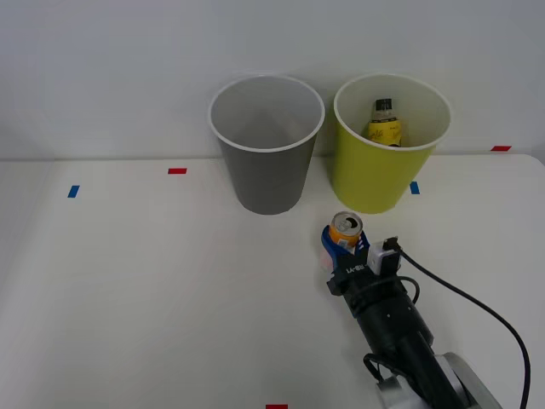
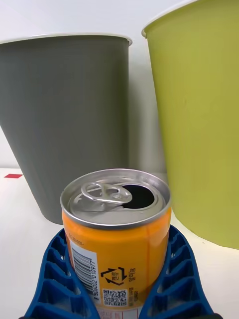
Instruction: Put cans in the gray bin, plastic bottles in the light green bin
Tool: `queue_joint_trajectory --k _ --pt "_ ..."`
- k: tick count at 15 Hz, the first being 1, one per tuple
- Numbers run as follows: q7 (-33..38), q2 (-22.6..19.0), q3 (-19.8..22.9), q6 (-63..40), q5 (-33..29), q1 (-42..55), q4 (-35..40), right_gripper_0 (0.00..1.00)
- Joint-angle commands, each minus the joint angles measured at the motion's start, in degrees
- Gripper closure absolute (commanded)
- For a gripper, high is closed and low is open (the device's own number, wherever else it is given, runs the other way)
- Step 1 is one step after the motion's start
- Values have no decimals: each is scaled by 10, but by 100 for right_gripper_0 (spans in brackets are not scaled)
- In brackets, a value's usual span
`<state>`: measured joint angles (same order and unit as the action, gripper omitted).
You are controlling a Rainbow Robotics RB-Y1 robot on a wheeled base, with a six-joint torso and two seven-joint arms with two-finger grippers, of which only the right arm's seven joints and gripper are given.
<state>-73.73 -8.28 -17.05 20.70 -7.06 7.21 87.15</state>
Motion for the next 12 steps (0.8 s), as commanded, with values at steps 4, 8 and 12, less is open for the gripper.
queue_joint_trajectory --k 4,8,12 --pt "1 -3 -6 10 16 3 0 93" --pt "3 -34 -24 68 48 18 1 97" --pt "8 -88 -61 71 115 76 115 100"
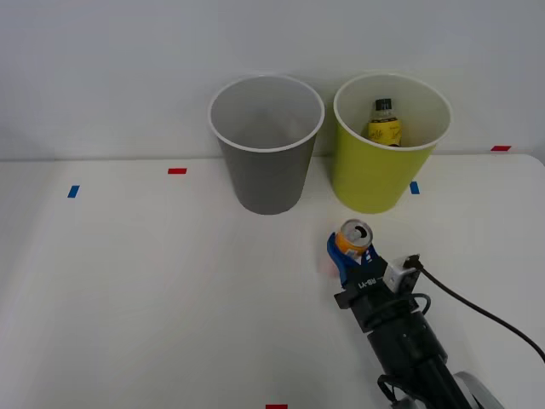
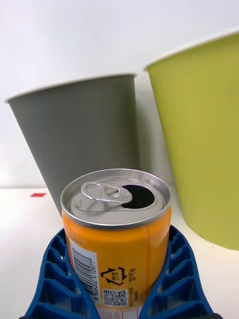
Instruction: Put cans in the gray bin, plastic bottles in the light green bin
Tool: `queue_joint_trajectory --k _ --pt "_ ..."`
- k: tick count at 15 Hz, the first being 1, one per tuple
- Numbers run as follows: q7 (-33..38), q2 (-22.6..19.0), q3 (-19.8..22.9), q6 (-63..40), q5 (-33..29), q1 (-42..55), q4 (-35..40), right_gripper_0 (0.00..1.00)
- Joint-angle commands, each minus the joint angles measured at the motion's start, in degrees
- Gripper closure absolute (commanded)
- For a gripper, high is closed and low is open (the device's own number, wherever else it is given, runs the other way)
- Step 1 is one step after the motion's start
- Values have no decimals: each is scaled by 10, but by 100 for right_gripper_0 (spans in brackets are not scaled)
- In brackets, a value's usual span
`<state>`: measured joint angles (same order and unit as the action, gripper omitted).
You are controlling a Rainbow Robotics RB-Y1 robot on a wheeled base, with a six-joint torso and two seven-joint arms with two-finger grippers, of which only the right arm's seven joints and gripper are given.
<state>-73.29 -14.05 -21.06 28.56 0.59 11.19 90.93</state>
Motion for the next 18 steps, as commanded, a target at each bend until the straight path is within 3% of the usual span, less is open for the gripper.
queue_joint_trajectory --k 1,5,9,11,16,18 --pt "5 -44 -29 -12 58 47 115 100" --pt "17 -83 -33 -110 98 63 260 100" --pt "29 -79 -22 -192 165 28 359 100" --pt "30 -52 -11 -238 193 -24 373 100" --pt "30 48 44 -437 182 -154 372 100" --pt "32 69 61 -497 184 -206 356 100"
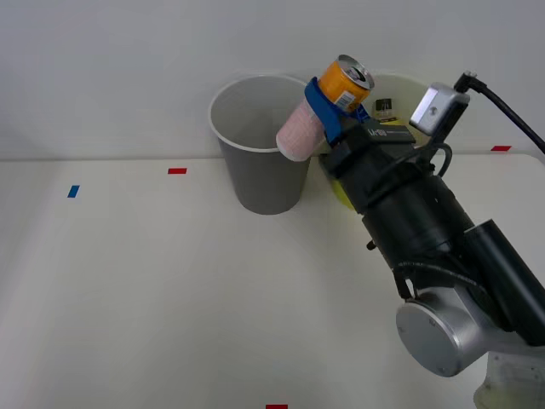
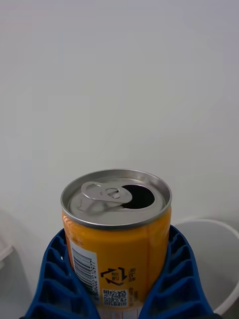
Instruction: Put cans in the gray bin, plastic bottles in the light green bin
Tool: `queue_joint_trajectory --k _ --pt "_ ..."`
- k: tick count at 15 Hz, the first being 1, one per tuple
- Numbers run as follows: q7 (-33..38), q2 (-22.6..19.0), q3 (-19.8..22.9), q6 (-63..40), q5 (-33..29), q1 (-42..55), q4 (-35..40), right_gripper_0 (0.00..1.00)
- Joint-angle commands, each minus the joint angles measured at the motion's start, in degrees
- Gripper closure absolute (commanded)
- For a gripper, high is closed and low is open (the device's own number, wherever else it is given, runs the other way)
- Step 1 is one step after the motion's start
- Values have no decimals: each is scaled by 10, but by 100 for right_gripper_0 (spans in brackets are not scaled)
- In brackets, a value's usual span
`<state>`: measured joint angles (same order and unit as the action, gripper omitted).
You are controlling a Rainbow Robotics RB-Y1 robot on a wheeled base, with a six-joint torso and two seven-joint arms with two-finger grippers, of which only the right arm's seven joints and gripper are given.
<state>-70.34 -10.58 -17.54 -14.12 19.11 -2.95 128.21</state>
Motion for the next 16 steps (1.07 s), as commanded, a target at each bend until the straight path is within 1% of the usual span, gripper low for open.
queue_joint_trajectory --k 1,3,7,10,12,16 --pt "4 36 27 -55 3 -88 -49 100" --pt "2 43 26 3 8 -138 -142 100" --pt "-1 68 34 18 -1 -234 -263 100" --pt "-6 84 35 110 -5 -305 -408 100" --pt "-20 83 33 132 -17 -324 -452 100" --pt "-43 78 23 132 -36 -324 -453 100"
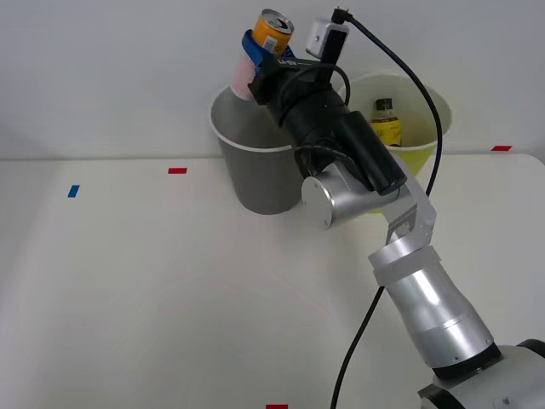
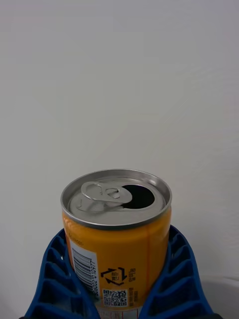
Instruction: Put cans in the gray bin, plastic bottles in the light green bin
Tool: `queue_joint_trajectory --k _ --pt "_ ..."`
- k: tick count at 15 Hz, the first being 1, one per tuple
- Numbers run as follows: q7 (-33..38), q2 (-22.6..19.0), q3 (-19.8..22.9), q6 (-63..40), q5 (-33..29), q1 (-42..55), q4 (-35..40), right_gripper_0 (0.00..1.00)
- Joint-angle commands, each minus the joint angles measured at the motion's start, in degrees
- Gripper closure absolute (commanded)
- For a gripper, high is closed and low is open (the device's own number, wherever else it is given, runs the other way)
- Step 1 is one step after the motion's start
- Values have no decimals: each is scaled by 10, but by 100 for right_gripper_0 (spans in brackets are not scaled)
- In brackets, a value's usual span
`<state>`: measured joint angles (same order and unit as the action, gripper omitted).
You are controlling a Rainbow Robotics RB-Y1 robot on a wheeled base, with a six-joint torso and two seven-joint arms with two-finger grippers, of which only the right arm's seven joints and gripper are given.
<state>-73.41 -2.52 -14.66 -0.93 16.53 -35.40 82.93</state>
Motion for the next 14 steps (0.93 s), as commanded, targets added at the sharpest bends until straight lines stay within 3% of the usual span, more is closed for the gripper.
queue_joint_trajectory --k 1,9,10,11,12,14 --pt "-17 -4 -7 1 -14 1 0 100" --pt "-21 -4 -8 1 -19 3 0 97" --pt "-19 -5 -8 1 -18 3 0 74" --pt "-17 -4 -8 1 -15 3 0 45" --pt "-16 -5 -8 1 -15 3 0 26" --pt "-14 -4 -8 1 -14 3 0 3"
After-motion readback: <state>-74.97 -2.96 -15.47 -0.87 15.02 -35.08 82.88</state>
